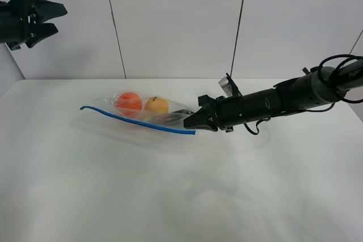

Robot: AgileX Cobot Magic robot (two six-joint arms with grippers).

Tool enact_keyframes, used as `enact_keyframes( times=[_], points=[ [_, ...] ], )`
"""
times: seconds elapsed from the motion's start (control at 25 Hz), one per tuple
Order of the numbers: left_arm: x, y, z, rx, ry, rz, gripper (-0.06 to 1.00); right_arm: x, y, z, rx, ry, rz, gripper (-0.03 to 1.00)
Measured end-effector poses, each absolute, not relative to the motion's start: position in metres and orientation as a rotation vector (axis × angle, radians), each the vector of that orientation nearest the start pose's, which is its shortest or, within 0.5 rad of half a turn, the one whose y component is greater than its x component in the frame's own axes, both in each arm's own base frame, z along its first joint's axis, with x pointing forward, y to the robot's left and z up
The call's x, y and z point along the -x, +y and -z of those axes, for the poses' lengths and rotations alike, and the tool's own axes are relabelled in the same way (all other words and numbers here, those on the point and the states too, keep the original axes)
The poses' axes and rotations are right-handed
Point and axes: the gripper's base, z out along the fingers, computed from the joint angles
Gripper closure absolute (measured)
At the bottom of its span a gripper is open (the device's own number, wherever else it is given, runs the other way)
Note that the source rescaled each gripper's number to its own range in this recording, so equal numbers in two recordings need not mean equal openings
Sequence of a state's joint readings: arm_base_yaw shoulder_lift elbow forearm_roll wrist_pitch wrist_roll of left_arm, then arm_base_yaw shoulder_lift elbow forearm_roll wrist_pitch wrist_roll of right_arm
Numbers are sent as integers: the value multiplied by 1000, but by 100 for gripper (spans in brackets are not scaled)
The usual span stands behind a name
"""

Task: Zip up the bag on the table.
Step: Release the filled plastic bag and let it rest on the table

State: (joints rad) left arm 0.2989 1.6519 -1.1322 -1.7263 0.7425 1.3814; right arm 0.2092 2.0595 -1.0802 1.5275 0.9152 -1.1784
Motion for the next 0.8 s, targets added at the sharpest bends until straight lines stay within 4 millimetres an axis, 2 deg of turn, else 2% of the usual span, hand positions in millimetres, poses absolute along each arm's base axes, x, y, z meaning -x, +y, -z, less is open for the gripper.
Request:
enact_keyframes(
  times=[0.16, 0.44, 0.56, 0.64, 0.72, 0.8],
  points=[
    [-349, 49, -320, -183, 1843, 409, 16, -350, 148, -127, 257, 2470, -1360, 97],
    [-333, 76, -332, -387, 1923, -254, 16, -350, 147, -127, 250, 2477, -1352, 97],
    [-327, 86, -340, -255, 1897, -367, 16, -350, 147, -126, 261, 2482, -1348, 97],
    [-324, 91, -347, -143, 1866, -382, 16, -350, 147, -126, 268, 2485, -1345, 97],
    [-321, 92, -353, -17, 1836, -324, 16, -349, 147, -126, 270, 2487, -1343, 97],
    [-317, 90, -361, 211, 1784, -139, 16, -350, 147, -125, 269, 2489, -1336, 97]
  ],
)
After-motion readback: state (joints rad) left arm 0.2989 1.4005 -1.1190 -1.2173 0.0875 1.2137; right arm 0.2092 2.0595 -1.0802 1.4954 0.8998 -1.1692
